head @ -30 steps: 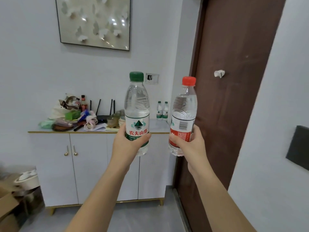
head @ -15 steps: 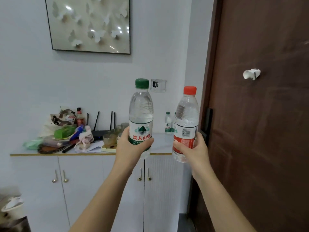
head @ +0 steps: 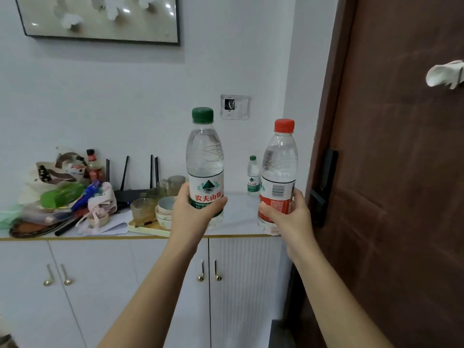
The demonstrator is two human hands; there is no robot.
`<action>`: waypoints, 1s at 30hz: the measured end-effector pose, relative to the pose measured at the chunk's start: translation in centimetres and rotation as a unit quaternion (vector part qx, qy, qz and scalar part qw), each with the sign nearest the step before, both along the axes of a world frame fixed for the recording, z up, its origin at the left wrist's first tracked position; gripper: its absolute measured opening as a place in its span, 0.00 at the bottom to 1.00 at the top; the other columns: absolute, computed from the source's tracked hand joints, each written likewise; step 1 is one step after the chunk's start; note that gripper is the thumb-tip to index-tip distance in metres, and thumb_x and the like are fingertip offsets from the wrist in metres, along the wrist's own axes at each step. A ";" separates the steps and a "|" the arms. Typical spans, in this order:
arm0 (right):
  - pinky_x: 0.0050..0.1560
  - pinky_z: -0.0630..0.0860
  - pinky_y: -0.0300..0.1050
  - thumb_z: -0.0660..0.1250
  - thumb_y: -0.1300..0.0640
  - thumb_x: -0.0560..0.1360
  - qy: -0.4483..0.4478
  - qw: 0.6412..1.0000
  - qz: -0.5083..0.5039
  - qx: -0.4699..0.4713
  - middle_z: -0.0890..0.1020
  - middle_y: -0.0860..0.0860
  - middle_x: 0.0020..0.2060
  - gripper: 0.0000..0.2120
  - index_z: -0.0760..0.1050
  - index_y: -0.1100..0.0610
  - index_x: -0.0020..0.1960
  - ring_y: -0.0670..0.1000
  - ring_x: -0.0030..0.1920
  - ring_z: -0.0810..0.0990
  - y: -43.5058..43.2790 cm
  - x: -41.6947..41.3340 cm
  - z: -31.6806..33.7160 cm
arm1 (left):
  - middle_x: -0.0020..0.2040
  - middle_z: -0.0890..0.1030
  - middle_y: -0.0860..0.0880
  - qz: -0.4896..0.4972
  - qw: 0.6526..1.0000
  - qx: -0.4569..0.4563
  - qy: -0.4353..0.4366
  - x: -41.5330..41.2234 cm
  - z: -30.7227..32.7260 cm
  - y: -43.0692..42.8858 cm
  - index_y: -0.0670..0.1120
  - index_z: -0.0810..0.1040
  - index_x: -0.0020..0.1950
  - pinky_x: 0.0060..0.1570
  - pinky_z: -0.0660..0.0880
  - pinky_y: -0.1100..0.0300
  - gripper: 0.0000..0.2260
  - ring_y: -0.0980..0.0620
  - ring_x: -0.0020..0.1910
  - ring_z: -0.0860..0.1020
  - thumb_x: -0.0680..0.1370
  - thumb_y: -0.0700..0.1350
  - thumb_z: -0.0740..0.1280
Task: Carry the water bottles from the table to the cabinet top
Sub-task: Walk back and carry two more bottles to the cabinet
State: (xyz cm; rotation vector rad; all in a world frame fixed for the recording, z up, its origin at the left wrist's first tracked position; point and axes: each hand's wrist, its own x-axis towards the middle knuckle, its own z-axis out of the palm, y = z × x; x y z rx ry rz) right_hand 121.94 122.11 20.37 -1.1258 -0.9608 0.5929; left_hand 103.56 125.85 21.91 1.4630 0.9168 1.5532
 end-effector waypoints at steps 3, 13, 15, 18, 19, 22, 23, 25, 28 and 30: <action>0.41 0.78 0.39 0.77 0.63 0.68 -0.005 1.000 -0.010 -0.011 0.81 0.43 0.50 0.28 0.70 0.48 0.62 0.43 0.49 0.82 3.9 1.1 -1.2 | 0.49 0.82 0.51 -0.007 1.000 -0.013 0.006 1.3 -1.6 4.3 0.48 0.74 0.58 0.38 0.76 0.67 0.22 0.55 0.46 0.81 0.68 0.39 0.77; 0.49 0.81 0.48 0.77 0.64 0.68 -0.001 0.998 -0.050 -0.045 0.82 0.47 0.52 0.28 0.71 0.51 0.63 0.45 0.49 0.82 21.6 4.2 -5.0 | 0.48 0.81 0.50 -0.048 0.997 -0.046 0.032 5.6 -7.6 22.2 0.48 0.73 0.57 0.42 0.78 0.60 0.22 0.53 0.47 0.80 0.68 0.37 0.77; 0.50 0.81 0.48 0.77 0.65 0.68 -0.001 0.997 -0.059 -0.051 0.82 0.47 0.53 0.28 0.70 0.52 0.63 0.45 0.50 0.82 25.1 4.9 -6.1 | 0.48 0.80 0.50 -0.064 0.997 -0.039 0.036 6.5 -8.4 25.5 0.51 0.72 0.55 0.42 0.78 0.61 0.21 0.57 0.45 0.79 0.69 0.37 0.76; 0.52 0.80 0.45 0.78 0.66 0.67 0.003 0.995 -0.069 -0.070 0.82 0.47 0.54 0.31 0.70 0.53 0.65 0.46 0.52 0.83 29.2 6.0 -8.4 | 0.49 0.79 0.50 -0.088 0.994 -0.048 0.046 7.9 -10.1 29.6 0.51 0.71 0.55 0.41 0.77 0.65 0.21 0.62 0.43 0.79 0.70 0.36 0.75; 0.52 0.80 0.44 0.78 0.66 0.66 0.002 0.994 -0.073 -0.079 0.82 0.47 0.54 0.31 0.69 0.53 0.65 0.46 0.52 0.83 30.3 6.4 -9.2 | 0.49 0.79 0.50 -0.093 0.993 -0.056 0.049 8.3 -10.9 30.7 0.50 0.71 0.56 0.41 0.77 0.66 0.21 0.62 0.43 0.79 0.70 0.36 0.75; 0.49 0.78 0.38 0.79 0.65 0.65 -0.005 0.991 -0.079 -0.108 0.82 0.46 0.53 0.31 0.70 0.53 0.63 0.43 0.51 0.83 32.8 7.5 -11.7 | 0.50 0.79 0.49 -0.108 0.988 -0.090 0.061 9.6 -13.7 33.5 0.47 0.71 0.60 0.45 0.79 0.59 0.23 0.55 0.48 0.80 0.70 0.37 0.75; 0.48 0.78 0.37 0.79 0.65 0.65 -0.006 0.990 -0.078 -0.118 0.82 0.45 0.52 0.30 0.70 0.53 0.63 0.42 0.50 0.83 33.4 7.7 -12.5 | 0.51 0.79 0.48 -0.113 0.986 -0.102 0.065 10.0 -14.6 34.3 0.47 0.70 0.62 0.46 0.79 0.59 0.23 0.53 0.49 0.80 0.70 0.37 0.75; 0.47 0.78 0.36 0.79 0.66 0.65 -0.007 0.988 -0.074 -0.137 0.82 0.45 0.51 0.30 0.70 0.53 0.62 0.43 0.50 0.83 34.3 8.2 -14.3 | 0.52 0.79 0.49 -0.117 0.982 -0.126 0.076 10.7 -16.2 35.4 0.46 0.70 0.63 0.45 0.79 0.63 0.24 0.54 0.50 0.80 0.71 0.36 0.74; 0.45 0.78 0.35 0.79 0.67 0.65 -0.016 0.984 -0.069 -0.161 0.82 0.47 0.52 0.30 0.70 0.54 0.62 0.45 0.51 0.83 35.2 9.0 -16.5 | 0.51 0.78 0.50 -0.113 0.978 -0.150 0.094 11.7 -18.1 36.4 0.45 0.69 0.62 0.42 0.76 0.70 0.23 0.60 0.47 0.78 0.71 0.34 0.74; 0.44 0.77 0.34 0.78 0.68 0.65 -0.021 0.983 -0.064 -0.172 0.82 0.49 0.53 0.29 0.70 0.54 0.61 0.45 0.50 0.83 35.7 9.6 -17.5 | 0.51 0.78 0.51 -0.109 0.975 -0.161 0.104 12.2 -19.1 37.0 0.45 0.69 0.61 0.43 0.76 0.69 0.23 0.62 0.45 0.78 0.70 0.33 0.74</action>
